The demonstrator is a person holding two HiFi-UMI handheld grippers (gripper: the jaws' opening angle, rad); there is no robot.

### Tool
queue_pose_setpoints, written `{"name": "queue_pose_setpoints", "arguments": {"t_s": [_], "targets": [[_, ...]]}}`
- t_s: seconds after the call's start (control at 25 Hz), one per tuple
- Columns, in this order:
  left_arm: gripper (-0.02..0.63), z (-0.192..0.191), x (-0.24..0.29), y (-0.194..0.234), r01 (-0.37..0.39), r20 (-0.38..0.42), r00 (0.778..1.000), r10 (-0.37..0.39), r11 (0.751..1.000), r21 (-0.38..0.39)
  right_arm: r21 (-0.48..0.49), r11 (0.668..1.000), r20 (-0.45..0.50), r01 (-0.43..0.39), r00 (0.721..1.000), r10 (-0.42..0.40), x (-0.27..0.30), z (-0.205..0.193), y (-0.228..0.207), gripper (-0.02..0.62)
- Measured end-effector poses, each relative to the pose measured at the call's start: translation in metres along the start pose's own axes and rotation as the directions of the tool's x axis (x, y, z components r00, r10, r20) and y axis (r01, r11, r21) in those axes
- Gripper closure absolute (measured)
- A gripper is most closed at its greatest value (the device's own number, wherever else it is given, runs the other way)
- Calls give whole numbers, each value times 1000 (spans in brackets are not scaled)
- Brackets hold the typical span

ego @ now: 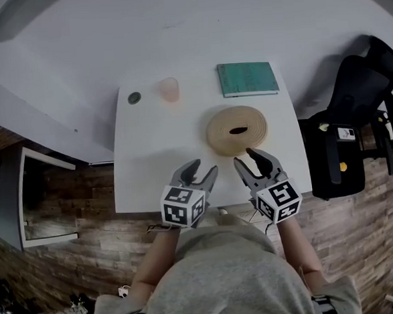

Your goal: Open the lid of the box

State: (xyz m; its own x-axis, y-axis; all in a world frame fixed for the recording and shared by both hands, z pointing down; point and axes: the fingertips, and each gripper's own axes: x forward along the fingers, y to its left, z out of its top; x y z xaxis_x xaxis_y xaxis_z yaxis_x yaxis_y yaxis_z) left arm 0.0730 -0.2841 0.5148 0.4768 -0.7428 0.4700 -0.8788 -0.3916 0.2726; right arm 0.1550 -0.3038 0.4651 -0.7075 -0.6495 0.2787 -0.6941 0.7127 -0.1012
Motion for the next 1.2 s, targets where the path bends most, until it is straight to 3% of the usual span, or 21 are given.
{"name": "queue_pose_setpoints", "arguments": {"t_s": [0.24, 0.44, 0.6, 0.84, 1.0, 1.2], "targets": [[367, -24, 26, 10, 18, -76, 997, -16, 999, 28, -96, 995, -84, -4, 996, -4, 23, -19, -5, 416], [359, -37, 55, 23, 33, -138, 990, -25, 998, 55, -227, 973, -178, -36, 984, -5, 42, -36, -9, 408], [344, -45, 76, 29, 56, -190, 981, -39, 995, 82, -323, 943, -273, -83, 962, -9, 50, -52, -14, 407], [331, -55, 104, 39, 70, -248, 968, -42, 992, 103, -389, 909, -370, -150, 929, -5, 61, -69, -20, 407], [325, -57, 117, 43, 84, -270, 962, -50, 990, 113, -462, 864, -415, -201, 910, -10, 70, -76, -19, 407], [323, -58, 129, 44, 97, -283, 958, -54, 985, 140, -569, 773, -474, -279, 880, -32, 77, -85, -18, 407]]}}
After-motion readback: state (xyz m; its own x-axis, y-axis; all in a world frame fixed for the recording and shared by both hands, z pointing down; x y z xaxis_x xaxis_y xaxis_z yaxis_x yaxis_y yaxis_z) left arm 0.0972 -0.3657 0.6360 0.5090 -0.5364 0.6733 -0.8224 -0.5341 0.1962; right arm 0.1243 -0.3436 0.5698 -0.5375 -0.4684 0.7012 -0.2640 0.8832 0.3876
